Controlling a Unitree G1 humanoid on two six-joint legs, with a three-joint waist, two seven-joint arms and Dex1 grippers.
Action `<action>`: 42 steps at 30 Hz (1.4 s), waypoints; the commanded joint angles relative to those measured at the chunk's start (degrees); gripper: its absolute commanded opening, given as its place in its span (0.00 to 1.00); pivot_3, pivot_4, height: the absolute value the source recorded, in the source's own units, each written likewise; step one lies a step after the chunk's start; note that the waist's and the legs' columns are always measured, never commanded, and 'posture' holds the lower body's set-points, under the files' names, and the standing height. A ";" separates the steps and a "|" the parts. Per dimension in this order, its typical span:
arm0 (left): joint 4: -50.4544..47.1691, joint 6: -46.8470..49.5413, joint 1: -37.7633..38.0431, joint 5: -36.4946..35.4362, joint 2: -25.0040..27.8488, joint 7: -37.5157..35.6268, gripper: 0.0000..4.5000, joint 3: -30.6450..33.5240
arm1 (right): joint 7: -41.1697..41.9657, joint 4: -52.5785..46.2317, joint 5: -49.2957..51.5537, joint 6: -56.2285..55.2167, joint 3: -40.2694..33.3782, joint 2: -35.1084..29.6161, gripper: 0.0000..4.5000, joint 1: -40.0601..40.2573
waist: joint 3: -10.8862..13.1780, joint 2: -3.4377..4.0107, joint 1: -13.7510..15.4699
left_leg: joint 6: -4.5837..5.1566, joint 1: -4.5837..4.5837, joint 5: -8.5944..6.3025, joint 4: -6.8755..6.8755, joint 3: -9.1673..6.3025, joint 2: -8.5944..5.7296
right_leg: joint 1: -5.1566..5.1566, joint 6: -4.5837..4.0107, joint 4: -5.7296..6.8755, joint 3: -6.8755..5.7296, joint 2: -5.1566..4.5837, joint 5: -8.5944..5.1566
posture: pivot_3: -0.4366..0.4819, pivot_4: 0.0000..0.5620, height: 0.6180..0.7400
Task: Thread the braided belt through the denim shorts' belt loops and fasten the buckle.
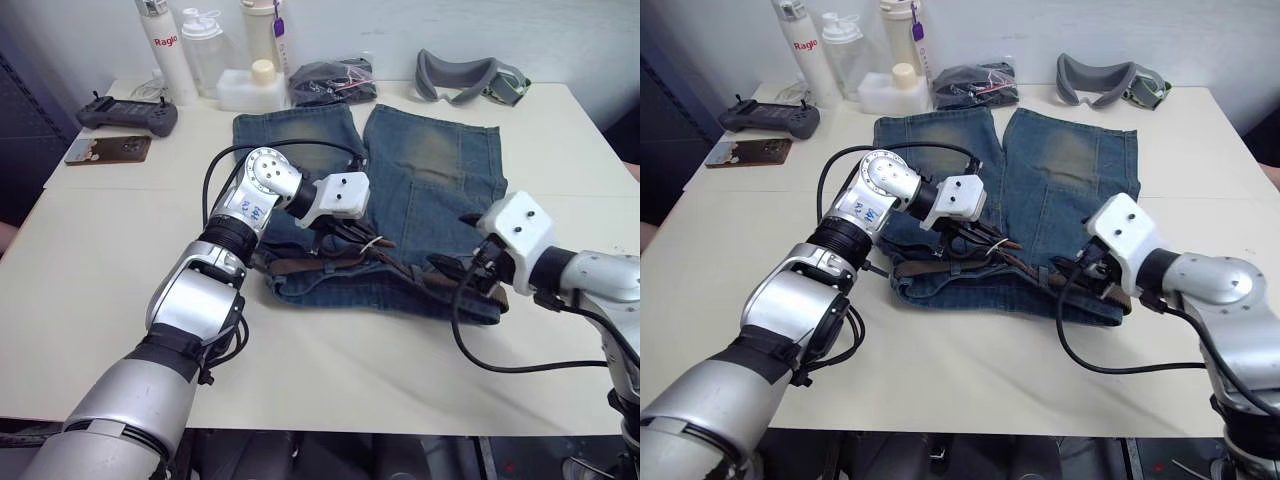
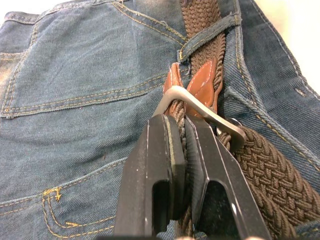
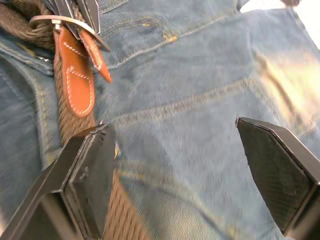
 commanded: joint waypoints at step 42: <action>-23.97 28.04 8.30 -11.95 13.89 -5.54 0.61 8.90 | -2.07 1.95 -3.78 -9.11 7.38 3.97 0.00 -1.37 | -0.03 0.03 -0.46 | 0.01 0.07 0.00 0.00 -0.08 -0.19 | -0.03 0.00 0.25 0.06 0.20 0.00 | 0.48 0.27 0.07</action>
